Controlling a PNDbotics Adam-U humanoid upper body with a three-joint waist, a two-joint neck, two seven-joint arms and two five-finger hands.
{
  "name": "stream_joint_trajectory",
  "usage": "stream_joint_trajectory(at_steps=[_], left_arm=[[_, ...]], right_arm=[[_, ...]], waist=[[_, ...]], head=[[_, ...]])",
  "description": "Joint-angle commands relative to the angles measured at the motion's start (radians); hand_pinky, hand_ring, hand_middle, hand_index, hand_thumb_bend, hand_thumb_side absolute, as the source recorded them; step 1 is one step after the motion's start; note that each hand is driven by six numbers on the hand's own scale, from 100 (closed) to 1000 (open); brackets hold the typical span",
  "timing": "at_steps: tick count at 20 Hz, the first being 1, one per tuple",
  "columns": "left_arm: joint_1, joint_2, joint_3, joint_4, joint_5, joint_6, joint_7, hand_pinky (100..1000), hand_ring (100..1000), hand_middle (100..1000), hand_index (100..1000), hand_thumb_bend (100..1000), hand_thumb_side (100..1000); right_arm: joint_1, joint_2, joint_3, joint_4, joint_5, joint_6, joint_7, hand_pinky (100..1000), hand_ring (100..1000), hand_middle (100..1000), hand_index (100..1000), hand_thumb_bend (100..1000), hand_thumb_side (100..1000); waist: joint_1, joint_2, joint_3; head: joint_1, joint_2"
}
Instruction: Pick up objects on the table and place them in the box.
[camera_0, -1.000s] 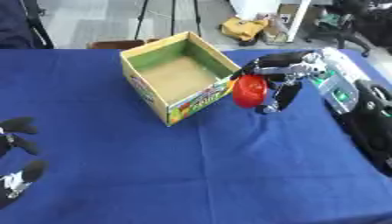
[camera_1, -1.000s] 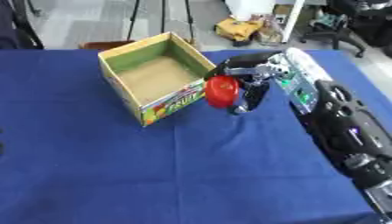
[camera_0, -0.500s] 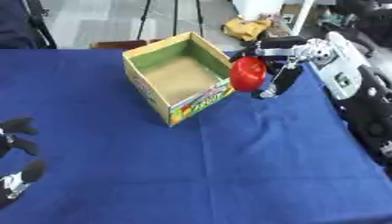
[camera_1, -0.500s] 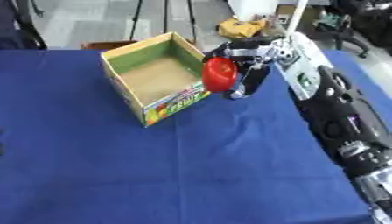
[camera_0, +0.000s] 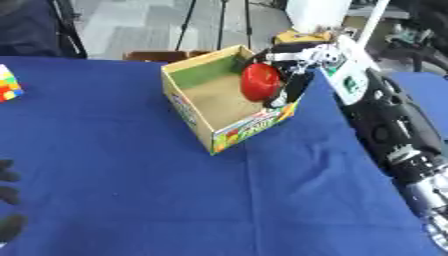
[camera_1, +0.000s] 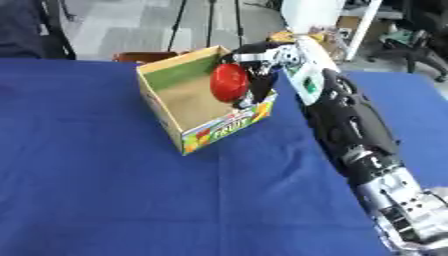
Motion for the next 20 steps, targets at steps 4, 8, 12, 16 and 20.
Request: stream_joint_trajectory(at_steps=[4,8,12,16,20], left_arm=[[-0.023,0.013,-0.008,-0.026,0.009,0.001,-0.010,589,358,543,757,1000,760],[-0.028,0.013,-0.010,-0.028,0.011,0.003,-0.013,589,350,543,757,1000,759],[-0.035,0.011,-0.013,-0.031,0.013,0.003,-0.016,589,348,543,757,1000,760],[-0.040,0.007,-0.013,-0.033,0.015,0.003,-0.017,589,347,542,756,1000,761],[-0.042,0.004,-0.012,-0.034,0.016,0.003,-0.017,588,346,542,756,1000,763]], right_arm=[[-0.046,-0.003,-0.058,0.087,0.106,0.019,-0.054,100,270,625,956,100,100],[-0.056,-0.002,-0.075,0.103,0.172,0.053,-0.120,100,296,668,958,100,100],[-0.054,0.005,-0.065,0.124,0.243,0.079,-0.190,100,334,739,965,100,100],[-0.047,0.013,-0.058,0.160,0.311,0.086,-0.240,128,425,805,985,130,143],[-0.040,0.027,-0.066,0.176,0.381,0.063,-0.273,303,541,844,996,196,305]], waist=[[0.001,-0.007,0.040],[0.001,-0.004,0.059],[-0.001,0.004,0.076],[-0.001,0.010,0.092],[-0.002,0.015,0.096]], head=[[-0.046,-0.033],[-0.068,-0.043],[-0.090,-0.052],[-0.109,-0.062],[-0.123,-0.068]])
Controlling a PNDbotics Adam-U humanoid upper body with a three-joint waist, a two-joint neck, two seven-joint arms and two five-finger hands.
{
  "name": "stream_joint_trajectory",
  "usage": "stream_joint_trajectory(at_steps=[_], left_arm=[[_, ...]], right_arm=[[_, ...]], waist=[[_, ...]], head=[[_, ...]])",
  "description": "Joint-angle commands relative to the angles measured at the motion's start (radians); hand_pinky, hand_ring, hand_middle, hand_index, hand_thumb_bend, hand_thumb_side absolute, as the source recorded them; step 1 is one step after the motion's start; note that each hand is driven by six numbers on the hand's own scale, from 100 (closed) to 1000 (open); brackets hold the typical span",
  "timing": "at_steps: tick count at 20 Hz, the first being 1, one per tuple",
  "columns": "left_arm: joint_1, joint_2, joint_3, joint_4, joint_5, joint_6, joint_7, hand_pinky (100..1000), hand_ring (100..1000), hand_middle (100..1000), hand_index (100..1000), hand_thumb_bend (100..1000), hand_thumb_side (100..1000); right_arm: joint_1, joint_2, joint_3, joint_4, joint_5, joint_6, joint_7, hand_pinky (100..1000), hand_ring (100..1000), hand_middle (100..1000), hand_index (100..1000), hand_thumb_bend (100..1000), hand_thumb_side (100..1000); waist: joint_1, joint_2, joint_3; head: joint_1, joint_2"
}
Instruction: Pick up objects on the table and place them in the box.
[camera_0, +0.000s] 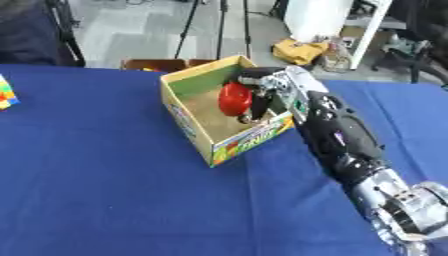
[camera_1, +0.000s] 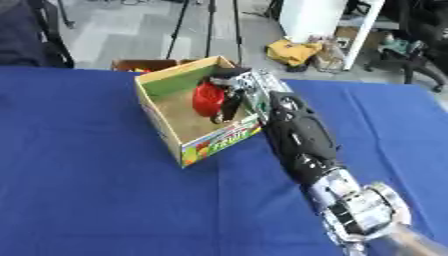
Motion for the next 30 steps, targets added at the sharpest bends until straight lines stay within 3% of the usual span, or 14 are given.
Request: stream_joint_trajectory(at_steps=[1,4,5,9,12,17,20,28,30], left_arm=[[-0.014,0.005,0.003,-0.022,0.005,-0.002,-0.002,588,346,541,755,1000,763],[-0.015,0.005,0.003,-0.021,0.004,-0.003,-0.002,589,345,541,755,1000,763],[-0.015,0.004,0.004,-0.021,0.004,-0.004,-0.002,589,345,541,755,1000,763],[-0.015,0.004,0.005,-0.019,0.002,-0.005,-0.001,589,345,541,755,1000,762],[-0.013,0.004,0.006,-0.018,0.001,-0.005,-0.001,589,345,542,755,1000,762],[-0.010,0.005,0.007,-0.016,-0.001,-0.006,-0.001,589,345,542,756,1000,761],[-0.008,0.005,0.007,-0.015,-0.002,-0.007,-0.002,589,345,542,756,1000,760],[0.005,0.007,0.013,-0.010,-0.005,-0.007,0.004,589,345,541,754,1000,757],[0.013,0.008,0.017,-0.007,-0.007,-0.007,0.009,588,345,539,752,1000,756]], right_arm=[[-0.015,-0.008,-0.010,0.002,0.053,-0.018,-0.028,345,568,855,1000,219,341],[-0.012,-0.007,-0.015,0.002,0.073,-0.036,-0.045,492,688,901,1000,269,419],[-0.012,-0.008,-0.016,-0.001,0.076,-0.040,-0.051,598,758,926,1000,288,438],[-0.010,-0.014,-0.018,-0.019,0.076,-0.050,-0.076,858,922,983,1000,332,470],[-0.008,-0.020,-0.018,-0.038,0.070,-0.056,-0.094,995,1000,1000,1000,369,496],[-0.005,-0.026,-0.011,-0.055,0.071,-0.060,-0.103,1000,1000,1000,1000,436,586],[-0.004,-0.028,-0.008,-0.060,0.073,-0.064,-0.103,1000,1000,1000,1000,465,592],[0.001,-0.055,0.010,-0.136,0.012,-0.113,-0.107,1000,1000,1000,1000,445,546],[0.008,-0.070,0.026,-0.174,-0.019,-0.139,-0.115,927,974,1000,1000,407,519]], waist=[[0.005,-0.013,0.000],[0.003,-0.011,-0.005],[0.003,-0.011,-0.007],[0.002,-0.015,-0.014],[0.002,-0.020,-0.019],[0.003,-0.031,-0.027],[0.003,-0.036,-0.030],[-0.002,-0.058,-0.059],[-0.003,-0.066,-0.077]], head=[[-0.011,-0.017],[-0.011,-0.018],[-0.011,-0.018],[-0.007,-0.019],[-0.002,-0.019],[0.001,-0.020],[0.001,-0.019],[0.017,-0.008],[0.029,-0.003]])
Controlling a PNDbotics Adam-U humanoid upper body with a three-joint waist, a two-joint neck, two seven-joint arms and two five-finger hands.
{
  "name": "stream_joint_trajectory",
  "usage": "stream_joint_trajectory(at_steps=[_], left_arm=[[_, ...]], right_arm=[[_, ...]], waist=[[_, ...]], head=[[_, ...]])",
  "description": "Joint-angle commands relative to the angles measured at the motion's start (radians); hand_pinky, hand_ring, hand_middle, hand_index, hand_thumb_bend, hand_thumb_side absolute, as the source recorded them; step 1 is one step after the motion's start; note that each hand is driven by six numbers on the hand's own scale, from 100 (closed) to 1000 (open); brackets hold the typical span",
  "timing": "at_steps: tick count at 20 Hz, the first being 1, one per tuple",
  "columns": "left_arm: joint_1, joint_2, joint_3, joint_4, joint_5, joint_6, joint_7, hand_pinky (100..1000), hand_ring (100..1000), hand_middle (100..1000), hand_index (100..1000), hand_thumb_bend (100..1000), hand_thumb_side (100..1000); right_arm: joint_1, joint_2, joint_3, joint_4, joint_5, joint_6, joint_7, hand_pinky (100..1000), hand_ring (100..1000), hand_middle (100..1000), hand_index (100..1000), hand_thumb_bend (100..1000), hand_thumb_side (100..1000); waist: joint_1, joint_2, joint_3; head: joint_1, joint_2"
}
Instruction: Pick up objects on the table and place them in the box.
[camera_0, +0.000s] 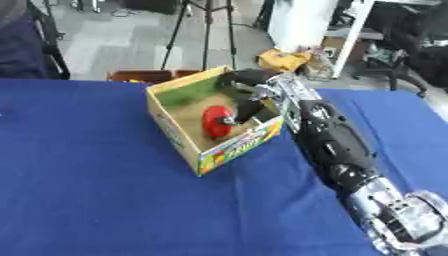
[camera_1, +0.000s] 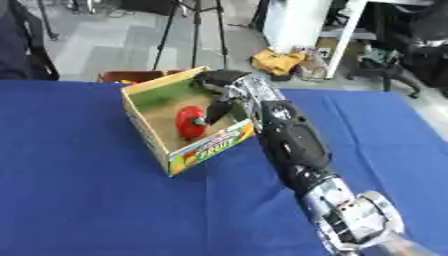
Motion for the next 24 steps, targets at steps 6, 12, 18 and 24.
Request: stream_joint_trajectory(at_steps=[6,12,18,24], left_arm=[[0.023,0.007,0.021,0.001,-0.009,0.002,0.022,587,343,535,748,1000,755],[0.044,0.003,0.034,0.008,-0.015,0.004,0.043,586,340,532,743,1000,756],[0.053,-0.002,0.035,0.013,-0.017,0.003,0.050,585,338,530,742,1000,757],[0.055,-0.002,0.035,0.015,-0.018,0.001,0.053,585,336,528,741,1000,757]], right_arm=[[0.052,-0.114,0.083,-0.209,-0.135,-0.122,-0.085,824,864,963,1000,352,460],[0.186,-0.216,0.130,-0.374,-0.236,-0.223,-0.185,727,748,852,993,192,134],[0.338,-0.306,0.098,-0.537,-0.337,-0.261,-0.285,674,687,798,970,107,100],[0.435,-0.358,0.074,-0.672,-0.430,-0.178,-0.276,672,683,794,1000,239,252]], waist=[[0.009,-0.039,-0.082],[0.017,-0.043,-0.161],[0.018,-0.041,-0.199],[0.016,-0.042,-0.220]], head=[[0.053,0.016],[0.109,0.026],[0.137,0.039],[0.147,0.043]])
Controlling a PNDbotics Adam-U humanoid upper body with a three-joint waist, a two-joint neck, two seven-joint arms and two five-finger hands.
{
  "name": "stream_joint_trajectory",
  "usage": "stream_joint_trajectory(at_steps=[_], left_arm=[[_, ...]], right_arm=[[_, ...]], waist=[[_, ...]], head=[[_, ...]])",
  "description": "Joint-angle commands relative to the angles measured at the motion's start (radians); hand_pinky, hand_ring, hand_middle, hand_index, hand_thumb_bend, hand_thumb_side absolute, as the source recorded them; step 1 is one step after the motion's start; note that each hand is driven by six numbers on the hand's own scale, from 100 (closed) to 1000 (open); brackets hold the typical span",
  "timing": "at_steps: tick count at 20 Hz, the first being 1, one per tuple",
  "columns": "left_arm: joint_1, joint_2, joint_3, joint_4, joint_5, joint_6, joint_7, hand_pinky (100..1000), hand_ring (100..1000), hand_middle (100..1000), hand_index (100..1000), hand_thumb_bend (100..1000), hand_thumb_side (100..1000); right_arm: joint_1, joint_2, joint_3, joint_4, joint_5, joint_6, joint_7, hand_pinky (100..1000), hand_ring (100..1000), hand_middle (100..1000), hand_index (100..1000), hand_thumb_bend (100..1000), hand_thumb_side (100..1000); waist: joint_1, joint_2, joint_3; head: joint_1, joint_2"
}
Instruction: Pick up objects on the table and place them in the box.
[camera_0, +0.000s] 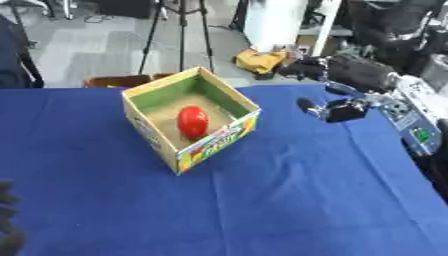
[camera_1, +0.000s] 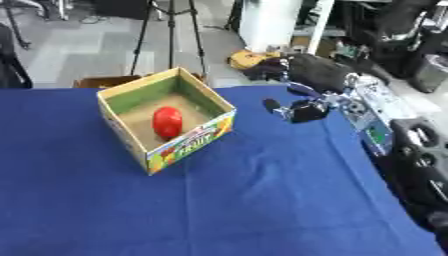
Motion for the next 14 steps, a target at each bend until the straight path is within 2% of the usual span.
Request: stream_joint_trajectory(at_steps=[1,8,14], left_arm=[[-0.004,0.008,0.009,-0.009,-0.005,-0.001,0.006,584,335,527,740,1000,757],[0.002,0.010,0.014,-0.008,-0.007,0.001,0.013,584,334,535,739,1000,755],[0.003,0.007,0.013,-0.006,-0.008,0.001,0.015,584,333,542,738,1000,756]], right_arm=[[0.015,-0.062,-0.033,-0.074,-0.058,0.044,0.017,675,686,798,996,249,280],[0.086,-0.107,-0.087,-0.124,-0.173,0.103,0.105,681,690,799,997,276,333],[0.122,-0.128,-0.109,-0.139,-0.240,0.125,0.161,683,693,802,1000,275,360]], waist=[[0.002,-0.016,-0.006],[0.000,-0.016,-0.016],[0.001,-0.016,-0.027]], head=[[0.009,0.013],[0.038,0.031],[0.048,0.046]])
